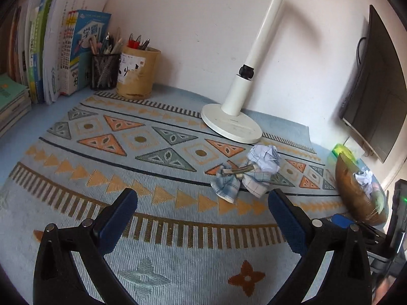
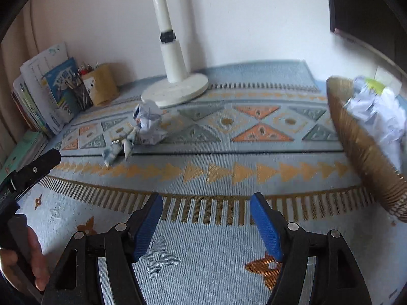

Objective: Organize objects
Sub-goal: 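Move both open tools back toward the plaid cloth and last paper ball, then grasp the plaid cloth with hair clip with the left tool while the right tool grasps a paper ball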

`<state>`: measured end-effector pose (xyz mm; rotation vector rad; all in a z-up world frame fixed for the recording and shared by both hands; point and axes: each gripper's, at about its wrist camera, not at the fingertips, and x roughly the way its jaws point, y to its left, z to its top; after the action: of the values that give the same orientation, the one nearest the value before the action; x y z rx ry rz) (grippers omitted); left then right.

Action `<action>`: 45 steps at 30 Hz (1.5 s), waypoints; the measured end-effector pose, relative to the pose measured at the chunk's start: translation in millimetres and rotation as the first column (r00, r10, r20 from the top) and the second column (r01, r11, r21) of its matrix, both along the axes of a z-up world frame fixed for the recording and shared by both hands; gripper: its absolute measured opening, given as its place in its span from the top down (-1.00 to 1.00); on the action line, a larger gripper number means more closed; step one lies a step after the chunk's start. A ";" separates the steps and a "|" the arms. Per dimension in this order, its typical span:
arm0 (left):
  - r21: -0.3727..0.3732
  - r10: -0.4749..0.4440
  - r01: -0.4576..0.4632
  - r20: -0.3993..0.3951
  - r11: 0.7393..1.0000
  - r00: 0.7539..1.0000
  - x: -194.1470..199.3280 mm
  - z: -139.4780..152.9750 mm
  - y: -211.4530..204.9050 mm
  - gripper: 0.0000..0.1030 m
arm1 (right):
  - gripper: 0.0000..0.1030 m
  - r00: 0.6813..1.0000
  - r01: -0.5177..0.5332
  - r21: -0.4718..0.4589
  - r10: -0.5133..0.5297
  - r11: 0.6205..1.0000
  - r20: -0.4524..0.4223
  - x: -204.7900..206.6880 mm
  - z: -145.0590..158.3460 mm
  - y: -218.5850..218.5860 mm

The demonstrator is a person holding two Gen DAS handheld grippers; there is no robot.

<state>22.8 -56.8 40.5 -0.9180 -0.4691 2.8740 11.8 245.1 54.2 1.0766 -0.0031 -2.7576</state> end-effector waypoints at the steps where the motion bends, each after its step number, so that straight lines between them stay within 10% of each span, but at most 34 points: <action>1: 0.002 -0.004 0.004 0.005 1.000 1.000 0.6 -0.2 0.3 -0.99 | -0.60 1.000 0.013 0.036 -0.012 0.999 -0.023 3.5 1.1 -4.0; 33: -0.195 -0.155 0.177 0.125 0.965 0.980 -6.8 -9.9 44.1 -0.99 | -0.80 0.996 -0.080 0.095 0.077 0.992 0.041 -0.4 -3.1 -25.3; 37: -0.193 -0.318 0.349 0.174 0.917 0.932 -13.3 -3.3 46.2 -0.99 | -0.41 0.969 -0.196 -0.015 0.196 0.981 0.152 -10.0 9.8 -25.7; 45: -0.277 -0.445 0.498 0.232 0.822 0.865 -78.6 -4.6 48.9 -0.99 | -0.28 0.945 -0.272 -0.147 0.293 0.951 0.145 -86.2 41.4 -50.8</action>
<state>-55.8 -7.9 35.9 -1.1249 0.2257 2.4578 -74.4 194.4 95.6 1.1675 -0.0394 -2.3752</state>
